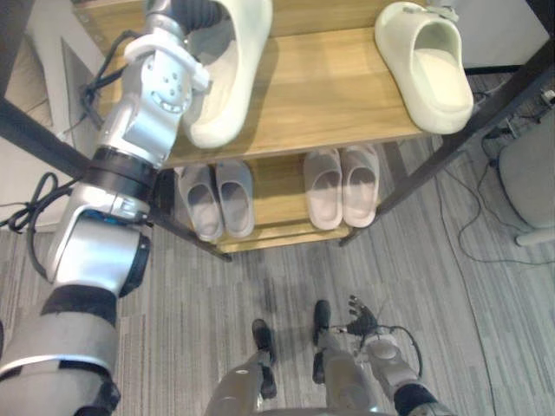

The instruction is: Organize the slippers on the shoe rack

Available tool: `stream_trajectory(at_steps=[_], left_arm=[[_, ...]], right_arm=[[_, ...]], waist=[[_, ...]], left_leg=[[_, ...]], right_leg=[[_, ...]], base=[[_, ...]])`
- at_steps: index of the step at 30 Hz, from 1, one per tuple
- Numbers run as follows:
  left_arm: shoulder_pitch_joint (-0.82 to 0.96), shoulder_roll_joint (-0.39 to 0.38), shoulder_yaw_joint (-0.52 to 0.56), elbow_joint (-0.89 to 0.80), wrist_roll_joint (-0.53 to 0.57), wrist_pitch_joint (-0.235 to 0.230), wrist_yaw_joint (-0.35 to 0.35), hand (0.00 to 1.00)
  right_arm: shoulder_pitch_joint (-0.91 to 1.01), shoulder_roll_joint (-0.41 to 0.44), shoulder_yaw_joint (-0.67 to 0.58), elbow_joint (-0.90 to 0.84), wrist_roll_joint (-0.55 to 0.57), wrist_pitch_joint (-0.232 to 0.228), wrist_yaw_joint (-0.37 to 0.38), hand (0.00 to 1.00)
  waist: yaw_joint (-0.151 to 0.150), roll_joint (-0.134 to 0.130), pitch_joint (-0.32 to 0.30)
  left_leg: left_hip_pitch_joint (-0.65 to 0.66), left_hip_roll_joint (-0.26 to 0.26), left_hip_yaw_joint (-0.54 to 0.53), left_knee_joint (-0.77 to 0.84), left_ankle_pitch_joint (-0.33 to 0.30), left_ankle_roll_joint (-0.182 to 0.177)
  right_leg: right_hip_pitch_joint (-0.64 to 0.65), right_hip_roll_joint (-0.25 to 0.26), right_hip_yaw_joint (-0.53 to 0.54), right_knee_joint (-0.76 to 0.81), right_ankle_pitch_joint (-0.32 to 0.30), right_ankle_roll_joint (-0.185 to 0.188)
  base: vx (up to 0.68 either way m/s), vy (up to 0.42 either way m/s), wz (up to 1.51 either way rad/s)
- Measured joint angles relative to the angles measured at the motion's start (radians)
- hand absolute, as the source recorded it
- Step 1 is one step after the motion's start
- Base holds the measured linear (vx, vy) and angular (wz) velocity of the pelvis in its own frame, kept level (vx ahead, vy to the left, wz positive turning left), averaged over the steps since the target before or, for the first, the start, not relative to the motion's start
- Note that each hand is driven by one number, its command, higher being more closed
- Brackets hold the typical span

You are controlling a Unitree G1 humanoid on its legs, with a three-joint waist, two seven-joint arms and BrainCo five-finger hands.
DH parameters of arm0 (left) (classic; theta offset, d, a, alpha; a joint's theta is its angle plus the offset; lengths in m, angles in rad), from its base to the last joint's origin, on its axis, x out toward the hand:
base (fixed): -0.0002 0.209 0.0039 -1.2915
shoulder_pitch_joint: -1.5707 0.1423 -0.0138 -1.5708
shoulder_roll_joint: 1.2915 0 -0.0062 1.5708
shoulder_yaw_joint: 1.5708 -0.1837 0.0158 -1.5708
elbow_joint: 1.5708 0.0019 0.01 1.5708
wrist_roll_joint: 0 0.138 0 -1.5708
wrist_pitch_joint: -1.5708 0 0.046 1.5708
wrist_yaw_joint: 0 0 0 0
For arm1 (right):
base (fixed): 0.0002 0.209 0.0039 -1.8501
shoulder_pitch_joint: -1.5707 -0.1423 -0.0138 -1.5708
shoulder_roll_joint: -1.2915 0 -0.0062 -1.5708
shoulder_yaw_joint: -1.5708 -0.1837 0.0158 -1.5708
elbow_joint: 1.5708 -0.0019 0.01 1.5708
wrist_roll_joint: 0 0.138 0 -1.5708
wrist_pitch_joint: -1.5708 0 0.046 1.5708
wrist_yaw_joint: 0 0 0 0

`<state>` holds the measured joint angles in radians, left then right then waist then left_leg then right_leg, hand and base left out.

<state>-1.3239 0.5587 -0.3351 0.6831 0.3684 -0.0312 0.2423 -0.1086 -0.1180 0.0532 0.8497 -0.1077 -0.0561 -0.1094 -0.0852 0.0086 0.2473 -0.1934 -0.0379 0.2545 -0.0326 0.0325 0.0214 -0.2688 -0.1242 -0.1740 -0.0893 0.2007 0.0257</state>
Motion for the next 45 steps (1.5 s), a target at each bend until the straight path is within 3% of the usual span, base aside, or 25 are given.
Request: stream_trajectory(at_steps=[10, 18, 24, 25, 45], left_arm=[[-0.037, -0.033, 0.0, 0.067, -0.017, 0.017, 0.017, 1.0], [-0.063, -0.165, -0.011, 0.073, -0.019, 0.019, 0.028, 1.0], [-0.078, -0.202, -0.014, 0.08, -0.018, 0.019, 0.038, 1.0], [-0.078, -0.202, -0.014, 0.081, -0.018, 0.019, 0.038, 0.0], [-0.126, -0.22, 0.018, 0.134, -0.019, 0.027, 0.063, 0.0]], right_arm=[[-0.013, -0.012, -0.017, 0.045, 0.032, -0.001, -0.019, 0.0], [-0.029, -0.011, -0.022, 0.024, 0.037, 0.0, -0.02, 0.0], [-0.025, -0.011, -0.023, 0.023, 0.037, 0.0, -0.02, 0.0], [-0.025, -0.011, -0.023, 0.023, 0.037, 0.0, -0.021, 0.0], [-0.014, -0.014, -0.044, -0.009, 0.037, 0.0, -0.027, 0.0]], waist=[[-0.023, 0.004, 0.002], [-0.041, 0.019, 0.012], [-0.055, 0.02, 0.014], [-0.055, 0.019, 0.015], [-0.071, 0.019, 0.027]], left_leg=[[-0.017, -0.008, 0.041, 0.002, -0.005, 0.007], [-0.033, -0.02, 0.041, 0.017, -0.015, 0.021], [-0.031, -0.028, 0.051, 0.019, -0.022, 0.031], [-0.03, -0.028, 0.055, 0.02, -0.024, 0.031], [-0.069, -0.027, 0.088, 0.128, -0.103, 0.051]], right_leg=[[-0.038, -0.003, 0.049, 0.0, 0.017, 0.001], [-0.047, -0.016, 0.053, 0.0, 0.02, 0.006], [-0.049, -0.023, 0.065, 0.0, 0.021, 0.008], [-0.05, -0.024, 0.068, 0.0, 0.021, 0.008], [-0.059, -0.034, 0.108, 0.0, 0.026, 0.015]], base=[[0.04, 0.023, -0.12], [0.05, 0.036, 0.0], [0.06, 0.035, -0.04], [0.04, 0.016, -0.1], [0.06, 0.014, -0.06]])
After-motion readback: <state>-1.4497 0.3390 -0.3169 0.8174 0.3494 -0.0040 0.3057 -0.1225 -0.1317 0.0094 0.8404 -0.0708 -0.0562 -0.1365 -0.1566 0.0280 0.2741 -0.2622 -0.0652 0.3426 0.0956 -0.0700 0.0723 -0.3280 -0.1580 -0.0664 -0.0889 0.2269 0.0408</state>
